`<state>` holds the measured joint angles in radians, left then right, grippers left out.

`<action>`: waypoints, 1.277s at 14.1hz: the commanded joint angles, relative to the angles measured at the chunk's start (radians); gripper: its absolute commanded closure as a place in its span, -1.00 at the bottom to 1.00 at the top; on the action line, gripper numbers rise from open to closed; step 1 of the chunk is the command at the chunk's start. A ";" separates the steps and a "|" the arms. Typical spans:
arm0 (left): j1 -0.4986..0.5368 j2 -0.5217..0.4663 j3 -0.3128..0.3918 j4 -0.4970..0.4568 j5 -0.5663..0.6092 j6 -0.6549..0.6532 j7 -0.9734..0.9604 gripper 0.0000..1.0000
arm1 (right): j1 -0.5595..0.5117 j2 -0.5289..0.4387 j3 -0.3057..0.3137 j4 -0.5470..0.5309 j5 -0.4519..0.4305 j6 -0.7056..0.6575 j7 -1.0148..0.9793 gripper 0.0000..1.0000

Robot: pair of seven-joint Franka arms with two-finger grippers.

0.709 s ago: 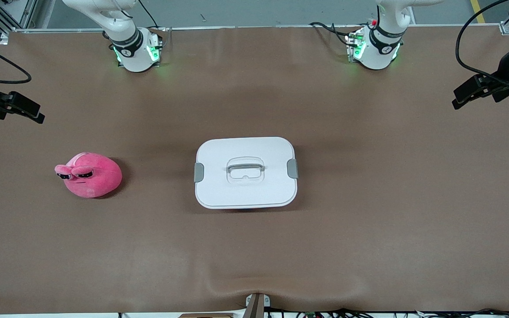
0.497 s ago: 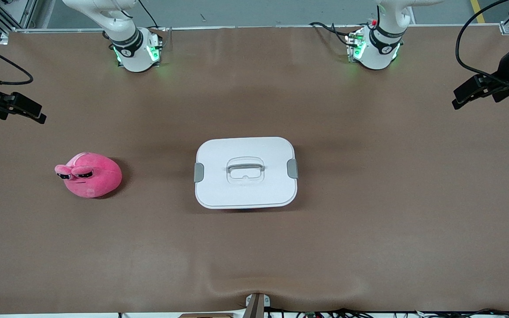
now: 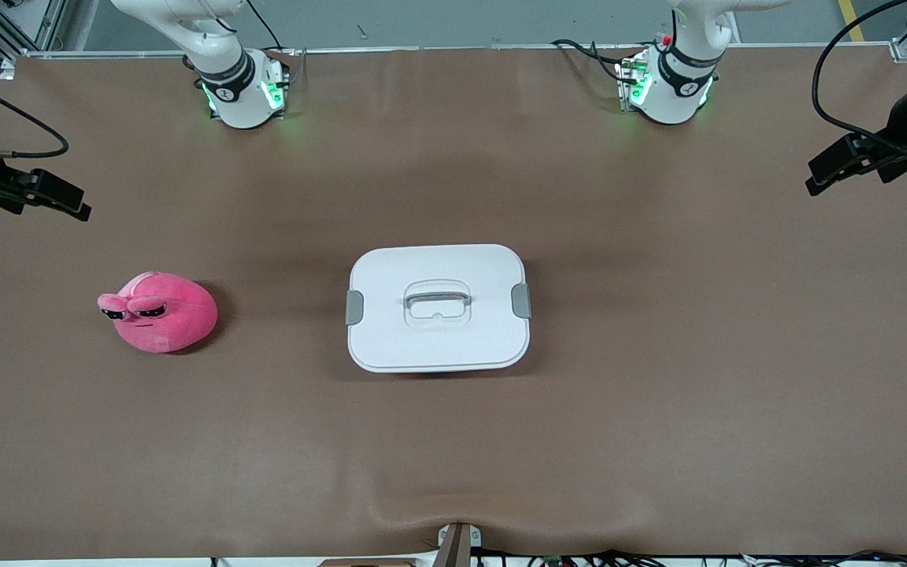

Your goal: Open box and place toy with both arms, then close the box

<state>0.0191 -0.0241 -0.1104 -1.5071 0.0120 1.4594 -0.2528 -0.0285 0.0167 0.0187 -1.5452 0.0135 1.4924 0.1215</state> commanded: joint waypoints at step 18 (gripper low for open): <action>0.022 0.072 -0.009 0.019 -0.113 0.001 -0.498 -1.00 | -0.031 0.042 -0.006 -0.059 -0.018 0.140 -0.115 -1.00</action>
<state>0.0480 0.0304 -0.1074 -1.5073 -0.0851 1.4598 -0.6505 -0.0399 0.0473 0.0057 -1.5804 0.0115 1.6007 0.0557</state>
